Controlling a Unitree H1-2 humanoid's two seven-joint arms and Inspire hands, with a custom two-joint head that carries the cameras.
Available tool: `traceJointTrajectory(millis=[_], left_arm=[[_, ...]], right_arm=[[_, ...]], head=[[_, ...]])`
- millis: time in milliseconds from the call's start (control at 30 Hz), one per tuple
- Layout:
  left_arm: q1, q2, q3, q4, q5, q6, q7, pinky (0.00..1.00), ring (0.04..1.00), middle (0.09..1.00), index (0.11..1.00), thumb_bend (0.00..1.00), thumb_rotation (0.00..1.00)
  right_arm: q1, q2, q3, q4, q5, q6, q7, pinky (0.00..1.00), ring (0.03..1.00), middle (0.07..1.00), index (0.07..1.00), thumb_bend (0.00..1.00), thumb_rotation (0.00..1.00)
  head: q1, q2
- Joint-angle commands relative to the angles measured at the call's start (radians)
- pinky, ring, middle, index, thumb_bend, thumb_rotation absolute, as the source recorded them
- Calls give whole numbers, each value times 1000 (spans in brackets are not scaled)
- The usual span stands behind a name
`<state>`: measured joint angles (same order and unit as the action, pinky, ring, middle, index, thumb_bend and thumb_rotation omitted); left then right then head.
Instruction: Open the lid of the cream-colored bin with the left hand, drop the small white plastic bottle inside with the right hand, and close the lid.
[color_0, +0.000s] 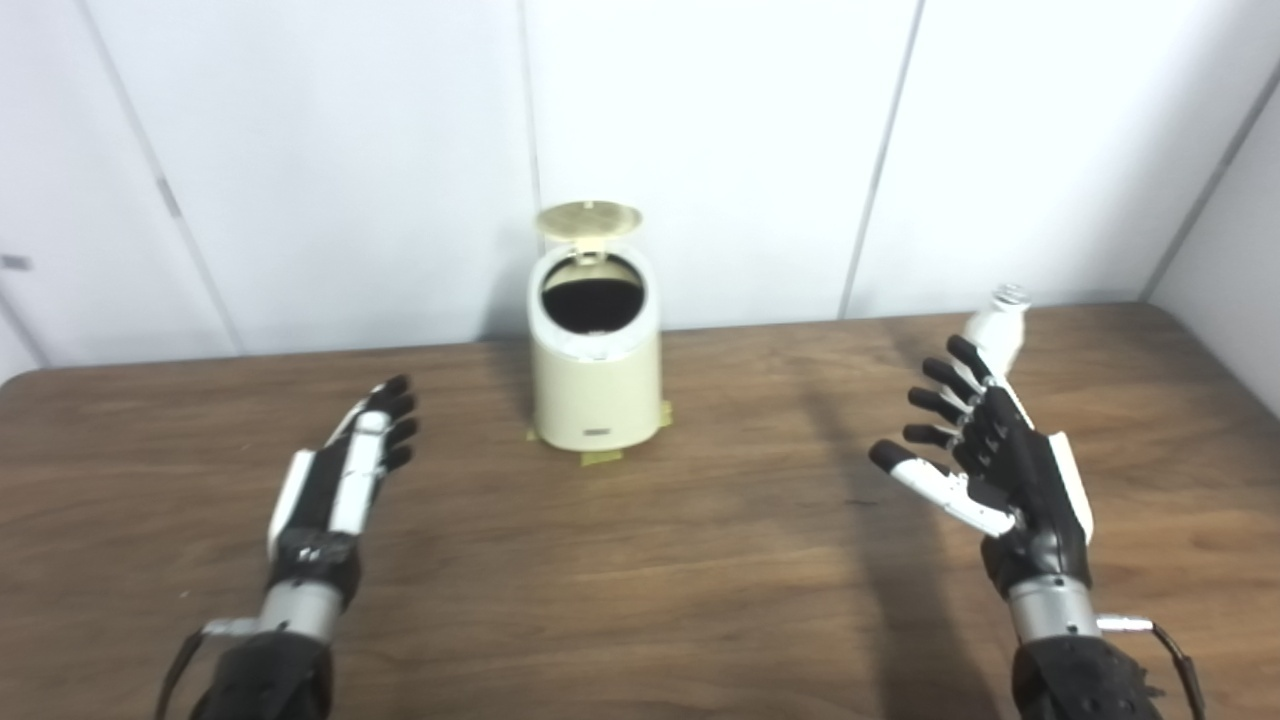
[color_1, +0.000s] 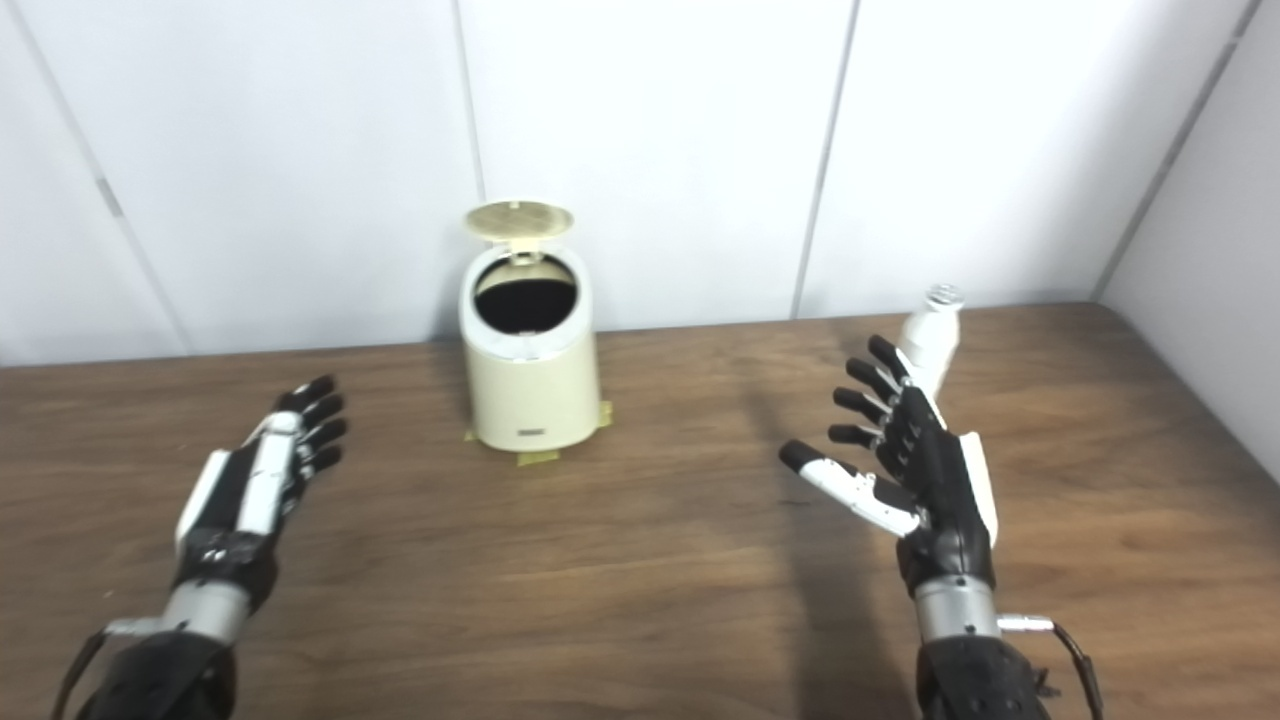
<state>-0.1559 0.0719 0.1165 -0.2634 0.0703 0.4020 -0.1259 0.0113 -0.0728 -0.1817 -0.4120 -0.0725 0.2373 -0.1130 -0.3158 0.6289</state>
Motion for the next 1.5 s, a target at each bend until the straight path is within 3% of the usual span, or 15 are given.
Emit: traceJointTrajectory(millis=[0, 167, 267, 500, 700, 800, 833, 967, 1133, 1200, 1467], left_arm=[[-22, 28, 7, -5, -22, -51, 5, 890, 898, 913, 937, 460, 1000], [-21, 79, 14, 24, -52, -80, -5, 910, 913, 922, 955, 441, 1000], [-27, 92, 21, 44, -73, -91, 0, 900, 905, 917, 944, 437, 1000], [-52, 95, 25, 25, -102, -36, 16, 910, 910, 926, 949, 370, 1000], [-61, 111, 22, 20, -112, -14, 12, 907, 903, 899, 929, 387, 974], [-61, 115, 21, 10, -117, -5, 12, 907, 904, 899, 929, 371, 974], [-61, 116, 22, 7, -120, -2, 11, 908, 904, 898, 928, 364, 976], [-59, 123, 24, -8, -119, 11, 13, 913, 911, 908, 934, 348, 991], [-58, 132, 23, -30, -116, 27, 13, 892, 903, 909, 930, 346, 1000], [-59, 133, 25, -35, -121, 31, 11, 876, 890, 899, 929, 332, 1000], [-59, 138, 23, -62, -124, 48, 9, 845, 879, 899, 926, 305, 1000]], right_arm=[[-21, -3, -20, -37, -19, -20, -27, 647, 760, 825, 875, 708, 197], [-23, 4, -60, -37, -41, -25, -73, 621, 749, 819, 866, 747, 228], [-29, 7, -73, -31, -49, -34, -94, 675, 750, 819, 865, 753, 208], [-54, -23, -116, -1, -56, -32, -113, 735, 765, 849, 893, 780, 187], [-98, -73, -147, 54, -79, -16, -127, 700, 795, 862, 873, 819, 152], [-126, -115, -153, 83, -94, 14, -117, 798, 854, 879, 888, 813, 152], [-136, -131, -153, 92, -105, 28, -117, 808, 865, 885, 892, 811, 150], [-183, -179, -157, 145, -108, 62, -115, 674, 856, 914, 896, 812, 133], [-237, -231, -147, 218, -143, 100, -123, 629, 815, 909, 901, 824, 76], [-257, -257, -135, 243, -163, 133, -114, 589, 834, 927, 916, 830, 107], [-336, -332, -92, 341, -212, 202, -100, 702, 844, 909, 918, 872, 144]], head=[[-8, 0], [-118, -12], [-150, -20], [-193, -31], [-212, -34], [-219, -35], [-219, -35], [-219, -34], [-218, -34], [-218, -35], [-210, -32]])
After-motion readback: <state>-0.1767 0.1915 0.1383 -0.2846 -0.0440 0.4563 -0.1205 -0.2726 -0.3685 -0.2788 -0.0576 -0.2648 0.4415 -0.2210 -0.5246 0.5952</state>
